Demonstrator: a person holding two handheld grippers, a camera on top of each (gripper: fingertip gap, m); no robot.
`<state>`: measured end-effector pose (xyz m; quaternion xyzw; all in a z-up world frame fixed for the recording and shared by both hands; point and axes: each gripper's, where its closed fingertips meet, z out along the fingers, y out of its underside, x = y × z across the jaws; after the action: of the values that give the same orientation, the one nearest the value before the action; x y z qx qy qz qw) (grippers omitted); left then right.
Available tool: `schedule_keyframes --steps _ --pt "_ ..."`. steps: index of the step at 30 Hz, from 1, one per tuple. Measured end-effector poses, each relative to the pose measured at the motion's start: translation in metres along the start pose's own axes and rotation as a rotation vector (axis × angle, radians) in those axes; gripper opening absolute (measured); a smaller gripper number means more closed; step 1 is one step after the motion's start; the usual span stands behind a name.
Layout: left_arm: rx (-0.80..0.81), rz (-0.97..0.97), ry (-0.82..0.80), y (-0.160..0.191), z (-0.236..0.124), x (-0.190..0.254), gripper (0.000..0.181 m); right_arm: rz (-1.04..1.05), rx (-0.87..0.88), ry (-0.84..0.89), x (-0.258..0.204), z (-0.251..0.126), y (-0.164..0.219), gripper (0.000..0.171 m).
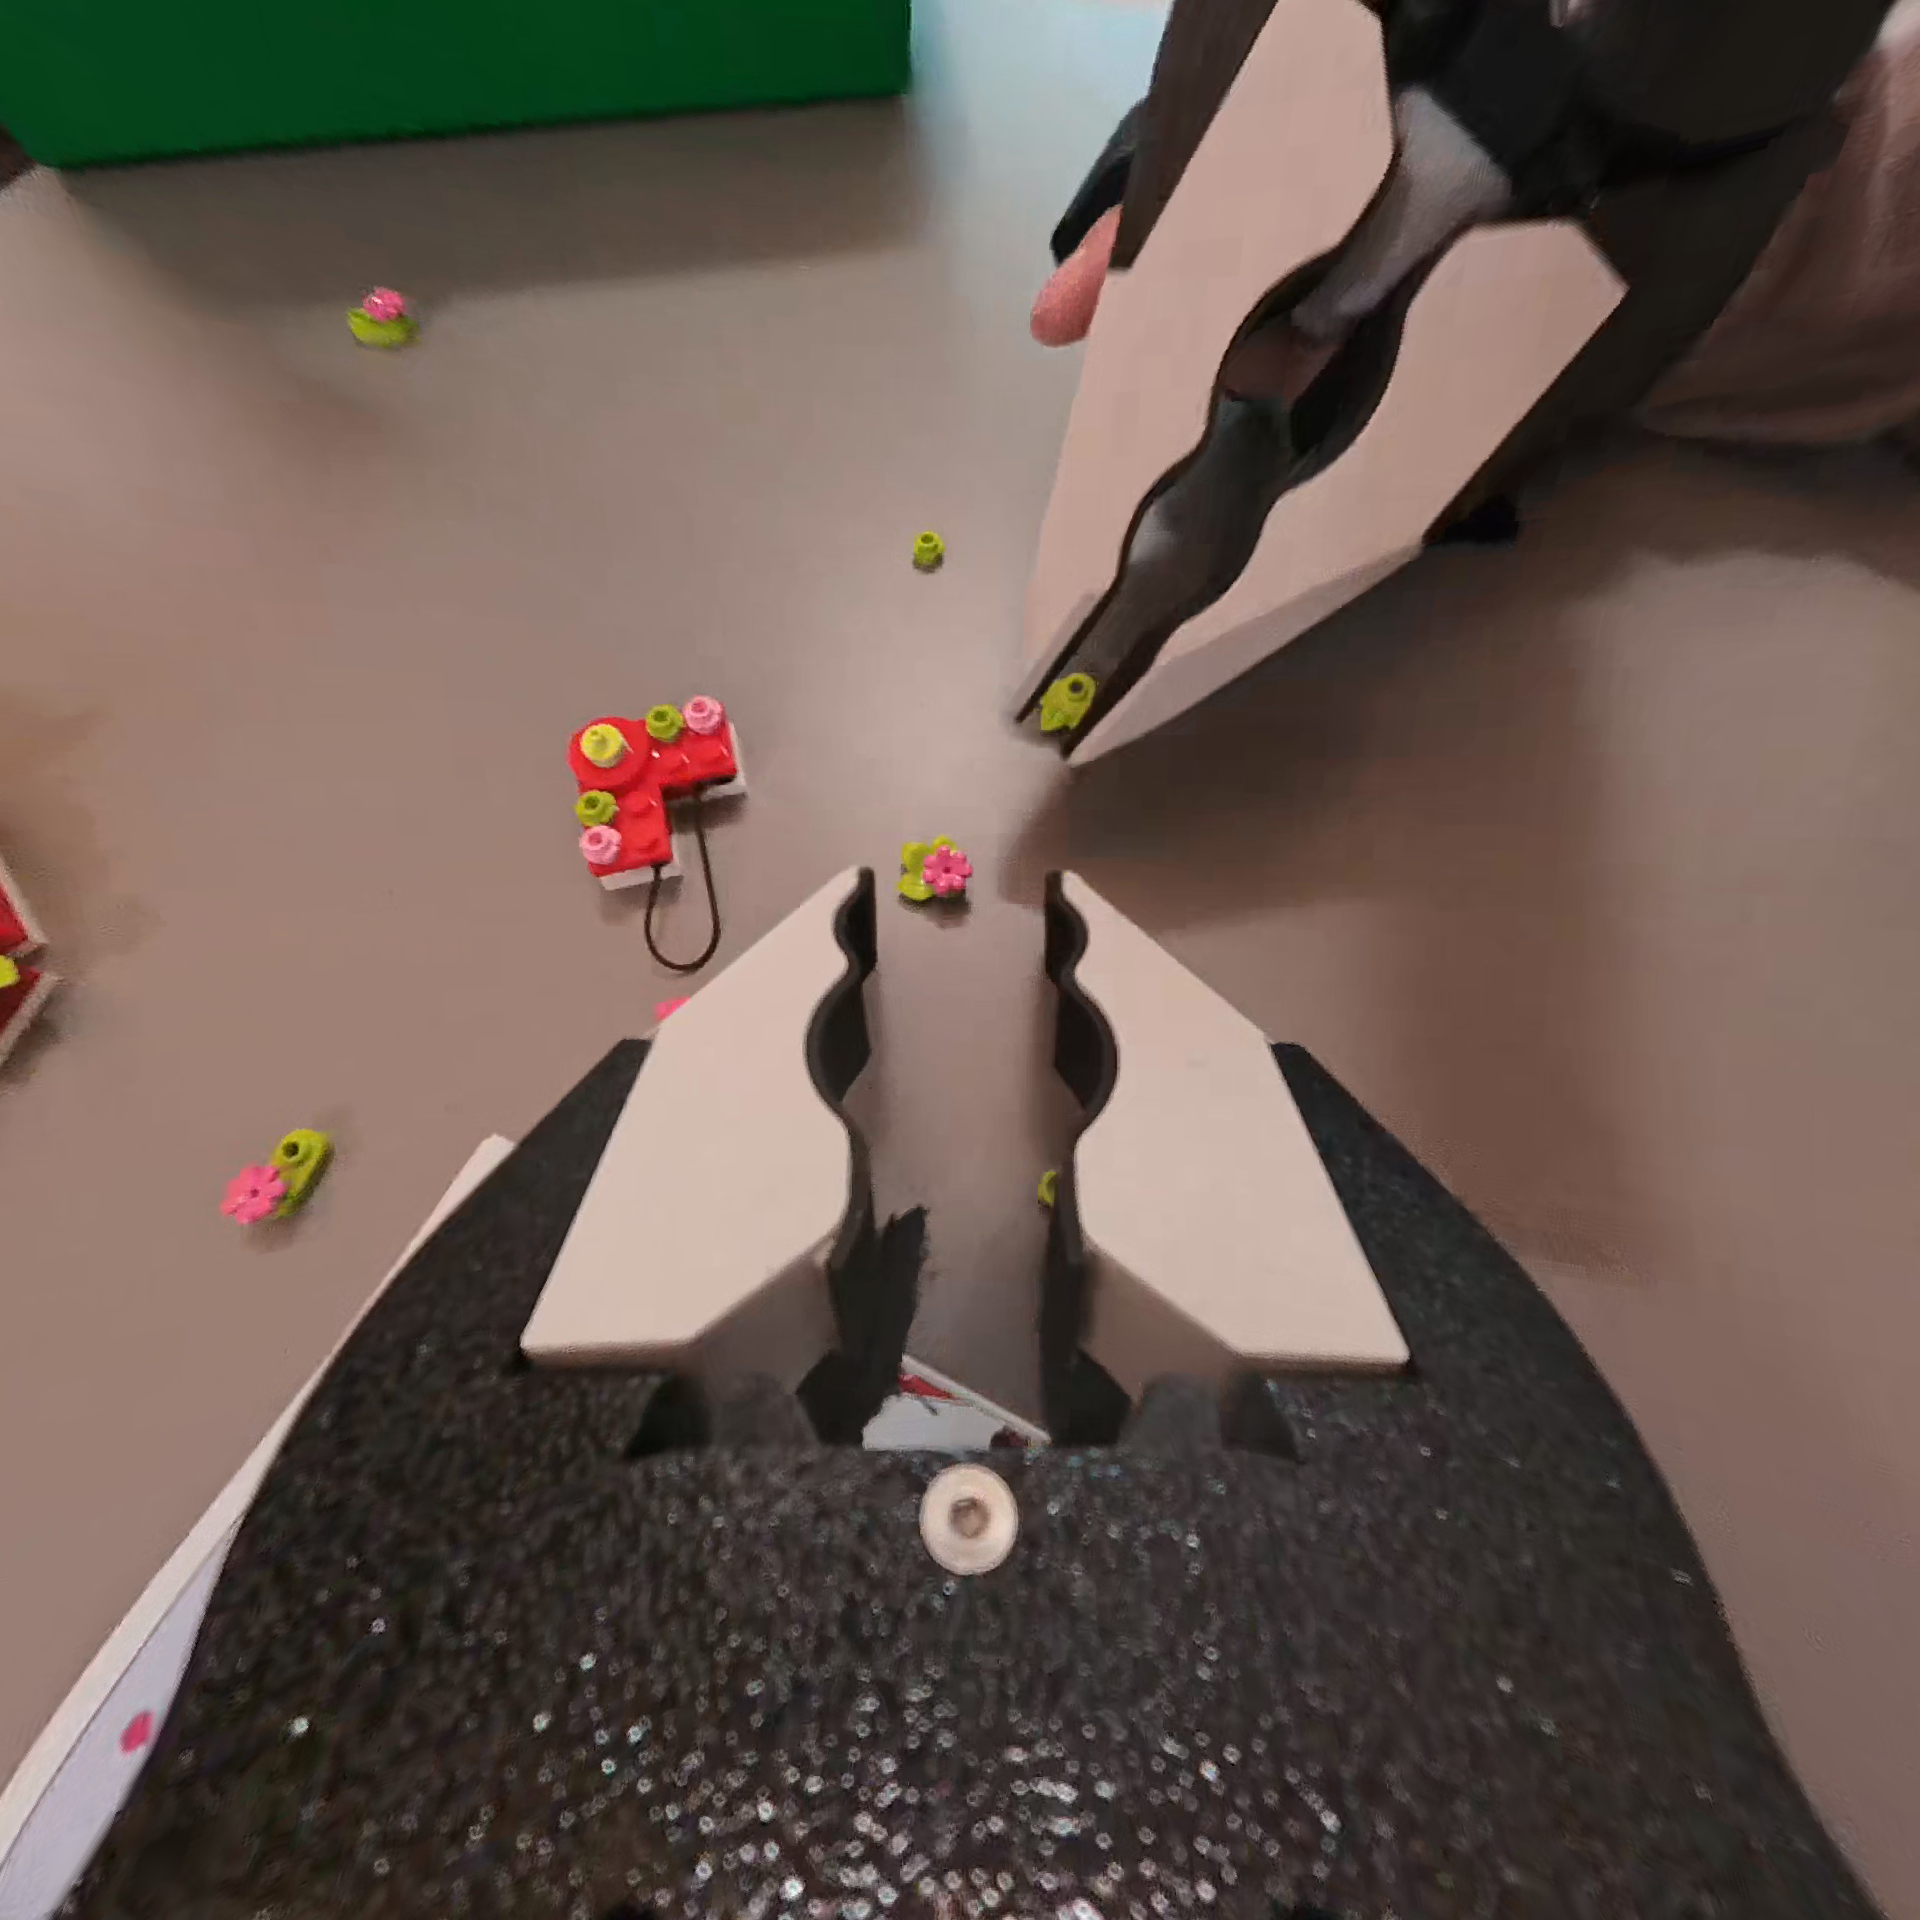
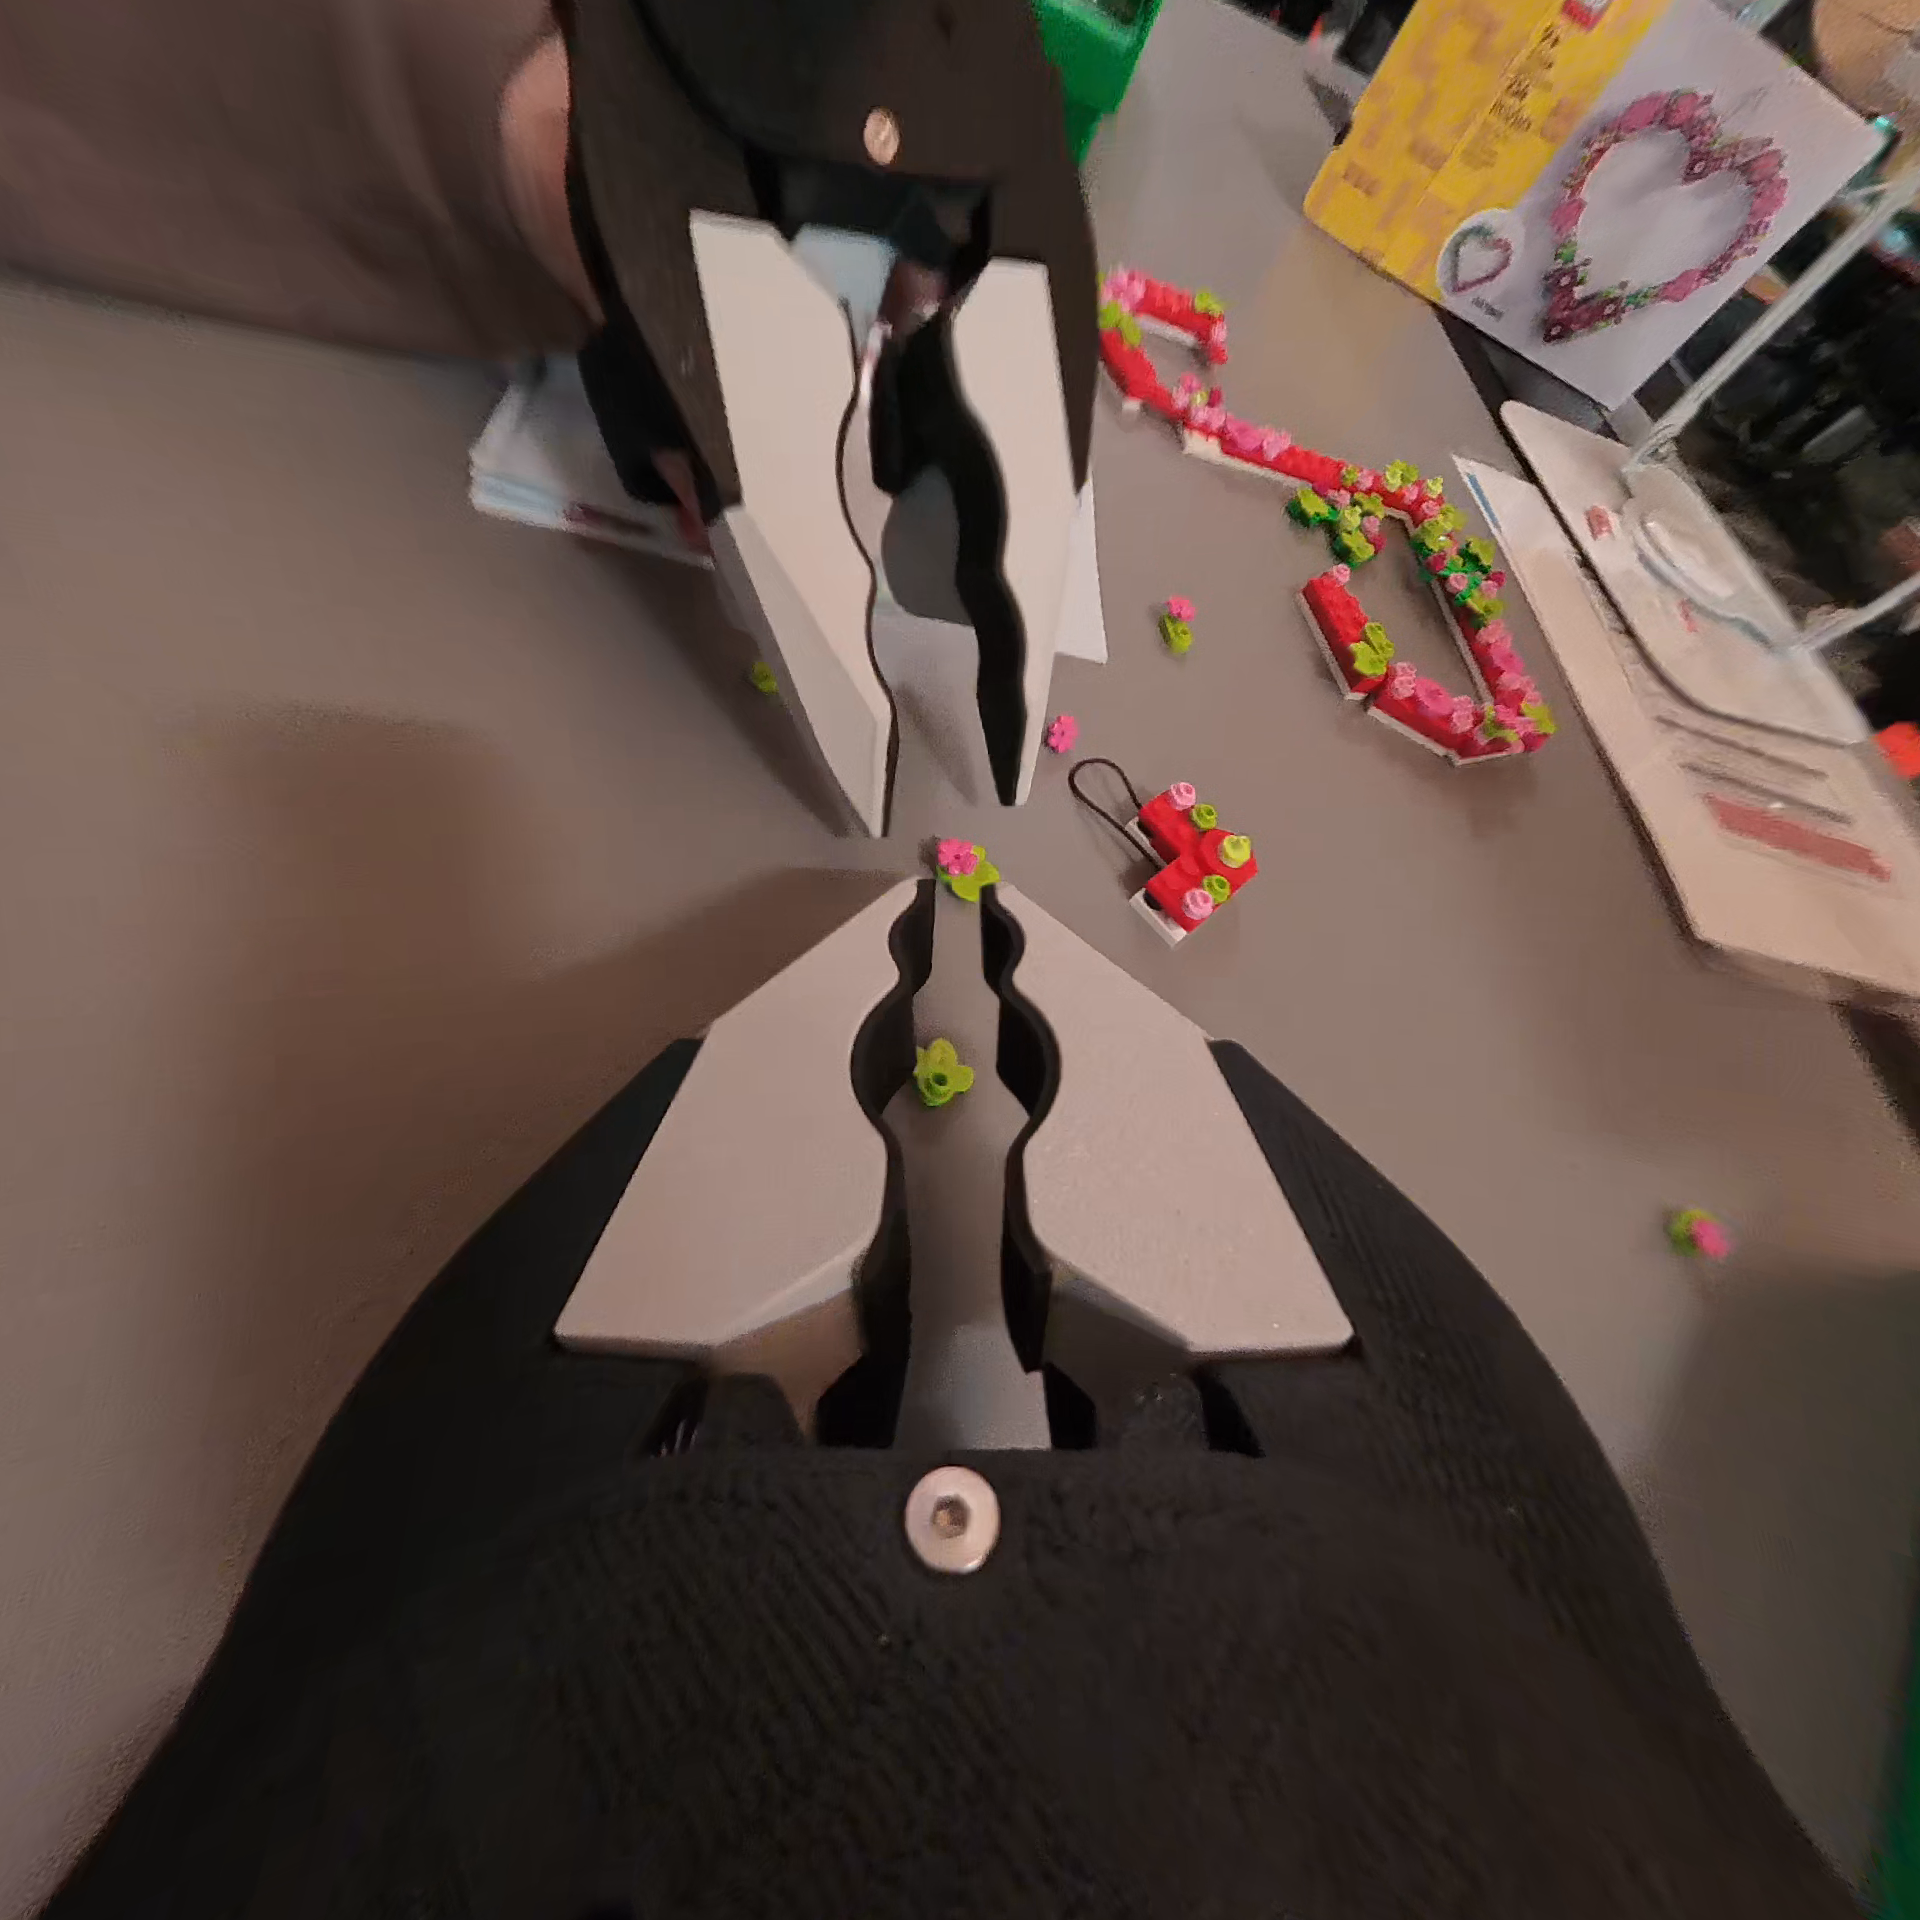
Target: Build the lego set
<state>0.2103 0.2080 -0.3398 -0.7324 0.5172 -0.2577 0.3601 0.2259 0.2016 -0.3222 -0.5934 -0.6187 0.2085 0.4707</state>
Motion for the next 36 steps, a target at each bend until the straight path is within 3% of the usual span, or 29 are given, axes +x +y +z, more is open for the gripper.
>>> schedule_keyframes --steps 1,6,10,17,19,22,26,36 --pt "-0.001 -0.007 0.007 0.000 0.000 0.001 0.032 -0.064 -0.035 0.022 0.000 0.005 0.002 0.007" --pt "-0.040 -0.009 0.014 0.007 0.004 0.001 0.033 -0.305 -0.115 0.080 0.002 0.023 0.004 0.004" --pt "-0.056 0.004 -0.018 0.010 -0.002 -0.005 0.033 -0.336 -0.119 0.028 -0.008 0.028 0.006 0.005" --pt "0.265 -0.241 -0.309 -0.021 -0.064 -0.074 0.025 -0.224 -0.079 0.086 0.007 0.019 0.002 0.004" --pt "0.294 -0.275 -0.288 -0.020 -0.069 -0.076 0.025 -0.153 -0.055 0.084 0.010 0.019 0.002 0.004" --pt "0.179 -0.278 -0.188 -0.005 -0.051 -0.063 0.028 -0.091 -0.022 0.105 0.014 0.020 -0.003 0.004" --pt "0.014 -0.208 -0.179 0.017 -0.026 -0.055 0.028 -0.035 0.028 0.159 0.022 0.015 -0.011 0.002" --pt "-0.001 -0.199 -0.151 0.022 -0.014 -0.053 0.014 0.035 0.060 0.195 0.031 -0.001 -0.007 0.001"
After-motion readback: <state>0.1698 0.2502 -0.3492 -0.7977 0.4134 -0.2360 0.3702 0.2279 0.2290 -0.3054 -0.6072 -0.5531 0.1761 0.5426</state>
